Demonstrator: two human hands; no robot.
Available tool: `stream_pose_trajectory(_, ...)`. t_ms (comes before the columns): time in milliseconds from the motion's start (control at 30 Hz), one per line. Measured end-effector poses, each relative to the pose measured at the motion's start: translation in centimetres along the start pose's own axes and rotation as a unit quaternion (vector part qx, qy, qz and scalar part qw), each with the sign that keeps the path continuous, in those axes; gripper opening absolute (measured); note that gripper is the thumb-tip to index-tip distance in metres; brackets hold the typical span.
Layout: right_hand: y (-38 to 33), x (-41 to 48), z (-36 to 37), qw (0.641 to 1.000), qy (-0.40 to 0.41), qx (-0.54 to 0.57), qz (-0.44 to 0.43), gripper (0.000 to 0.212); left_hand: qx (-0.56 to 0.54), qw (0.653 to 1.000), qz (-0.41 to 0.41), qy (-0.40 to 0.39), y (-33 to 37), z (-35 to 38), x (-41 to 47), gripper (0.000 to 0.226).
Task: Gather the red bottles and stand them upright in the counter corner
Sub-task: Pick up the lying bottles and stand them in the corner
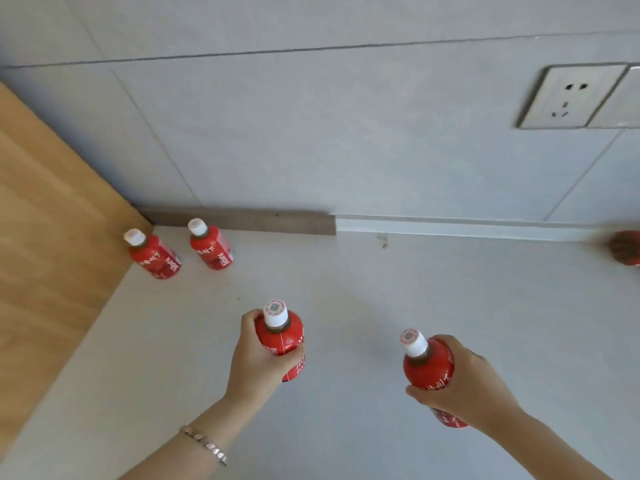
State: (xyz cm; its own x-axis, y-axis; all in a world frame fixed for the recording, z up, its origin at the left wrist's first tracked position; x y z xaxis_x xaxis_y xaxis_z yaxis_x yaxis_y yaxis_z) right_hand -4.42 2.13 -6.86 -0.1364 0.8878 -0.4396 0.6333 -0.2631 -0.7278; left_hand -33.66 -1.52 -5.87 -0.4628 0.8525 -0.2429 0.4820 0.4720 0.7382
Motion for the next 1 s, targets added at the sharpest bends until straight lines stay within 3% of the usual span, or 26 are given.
stream_pose_trajectory(200,-10.9,3.1,11.5,0.998,-0.058,-0.01,-0.03,0.062,-0.002,0.998,-0.042,0.041,-8.2,-11.0,5.8,0.068)
stream_pose_trajectory(500,-21.8,13.2,22.7,0.993,0.013,0.089,-0.075,0.071,0.002,0.995,-0.057,0.083,-14.0,-17.7,10.3,0.072)
stream_pose_trajectory(600,-22.9,15.5,24.6,0.991,0.02,0.114,-0.06,0.069,-0.006,0.995,-0.056,0.079,-15.1,-18.0,10.8,0.072)
stream_pose_trajectory(833,-22.8,15.6,26.7,0.999,-0.019,0.015,-0.044,0.088,-0.011,0.997,-0.054,0.06,-15.8,-16.6,12.8,0.069)
stream_pose_trajectory(1000,-18.3,13.2,25.8,0.983,-0.134,-0.127,0.004,0.06,-0.025,0.996,-0.059,0.068,-14.0,-15.5,15.5,0.067)
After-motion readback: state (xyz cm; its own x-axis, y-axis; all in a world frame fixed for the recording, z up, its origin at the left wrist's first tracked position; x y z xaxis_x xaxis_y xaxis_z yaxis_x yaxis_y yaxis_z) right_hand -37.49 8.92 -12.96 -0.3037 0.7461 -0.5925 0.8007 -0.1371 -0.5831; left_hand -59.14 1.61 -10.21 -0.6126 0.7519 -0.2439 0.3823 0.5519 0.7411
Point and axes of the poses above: each hand's wrist, its own x-axis towards the middle knuckle, its own z-axis out of the palm, y = z × x, the point moved 7 cm from there along x, towards the middle knuckle, and after that the axes turned 14 degrees about x, right-handed, at the moved point
